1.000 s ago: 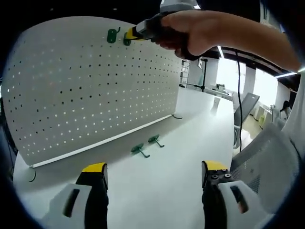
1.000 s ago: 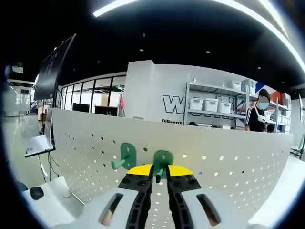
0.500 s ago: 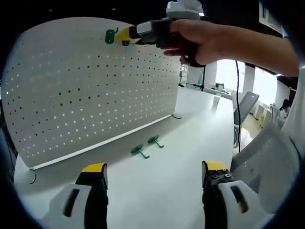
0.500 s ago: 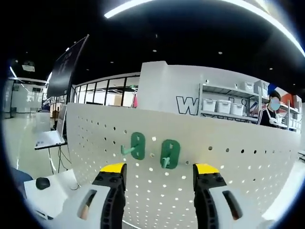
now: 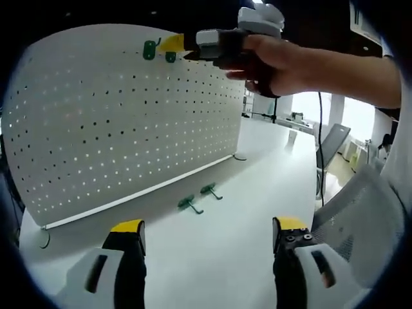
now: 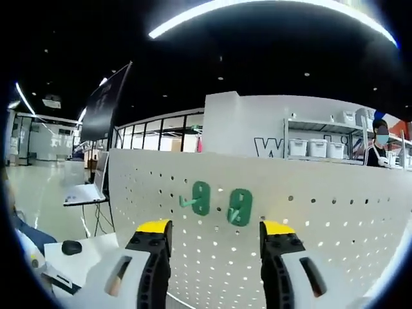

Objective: Insert the hook assembly into the mounting plate slot until the hook locks in place.

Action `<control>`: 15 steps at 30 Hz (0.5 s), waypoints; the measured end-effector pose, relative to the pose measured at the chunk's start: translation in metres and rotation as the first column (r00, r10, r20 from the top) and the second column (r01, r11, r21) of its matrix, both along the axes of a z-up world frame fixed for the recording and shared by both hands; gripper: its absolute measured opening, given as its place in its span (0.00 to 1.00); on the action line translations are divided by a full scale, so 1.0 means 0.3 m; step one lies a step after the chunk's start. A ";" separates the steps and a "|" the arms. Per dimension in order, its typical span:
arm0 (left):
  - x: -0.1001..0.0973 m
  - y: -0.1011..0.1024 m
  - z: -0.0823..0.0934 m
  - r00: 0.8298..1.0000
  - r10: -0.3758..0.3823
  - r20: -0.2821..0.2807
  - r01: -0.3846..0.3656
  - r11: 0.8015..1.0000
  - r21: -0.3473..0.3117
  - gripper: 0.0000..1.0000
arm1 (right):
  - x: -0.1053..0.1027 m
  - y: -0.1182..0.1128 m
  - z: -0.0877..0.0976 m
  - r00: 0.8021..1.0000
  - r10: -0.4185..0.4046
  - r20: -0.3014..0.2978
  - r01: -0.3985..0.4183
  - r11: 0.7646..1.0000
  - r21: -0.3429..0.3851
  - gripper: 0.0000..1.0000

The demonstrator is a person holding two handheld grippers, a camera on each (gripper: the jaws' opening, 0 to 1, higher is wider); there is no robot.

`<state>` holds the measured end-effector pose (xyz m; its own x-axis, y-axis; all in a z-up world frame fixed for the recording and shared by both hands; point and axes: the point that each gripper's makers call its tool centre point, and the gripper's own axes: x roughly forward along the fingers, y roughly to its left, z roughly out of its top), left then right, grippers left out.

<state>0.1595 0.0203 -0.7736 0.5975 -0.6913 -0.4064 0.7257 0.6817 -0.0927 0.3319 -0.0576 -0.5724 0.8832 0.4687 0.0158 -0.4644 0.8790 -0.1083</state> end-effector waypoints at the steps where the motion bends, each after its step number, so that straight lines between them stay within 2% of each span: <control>1: -0.001 0.000 -0.003 1.000 -0.001 -0.001 0.001 1.000 0.001 0.83 | -0.007 -0.008 0.001 1.000 0.002 0.008 -0.002 1.000 0.008 0.54; 5: -0.001 -0.001 -0.007 1.000 0.000 -0.006 0.000 1.000 0.000 0.83 | -0.009 -0.015 0.003 1.000 0.009 -0.001 -0.009 1.000 0.029 0.54; 10: 0.002 -0.002 0.000 1.000 -0.004 0.002 0.004 1.000 0.003 0.83 | -0.022 -0.015 0.001 1.000 0.021 0.001 -0.021 1.000 0.018 0.54; 15: 0.003 0.006 -0.002 1.000 0.002 0.001 -0.002 1.000 0.006 0.83 | -0.052 -0.032 -0.025 0.999 0.043 -0.004 -0.043 0.999 0.005 0.54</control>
<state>0.1605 0.0220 -0.7743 0.5990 -0.6880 -0.4097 0.7247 0.6834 -0.0880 0.3161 -0.0672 -0.5800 0.8622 0.5064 0.0145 -0.5026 0.8585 -0.1020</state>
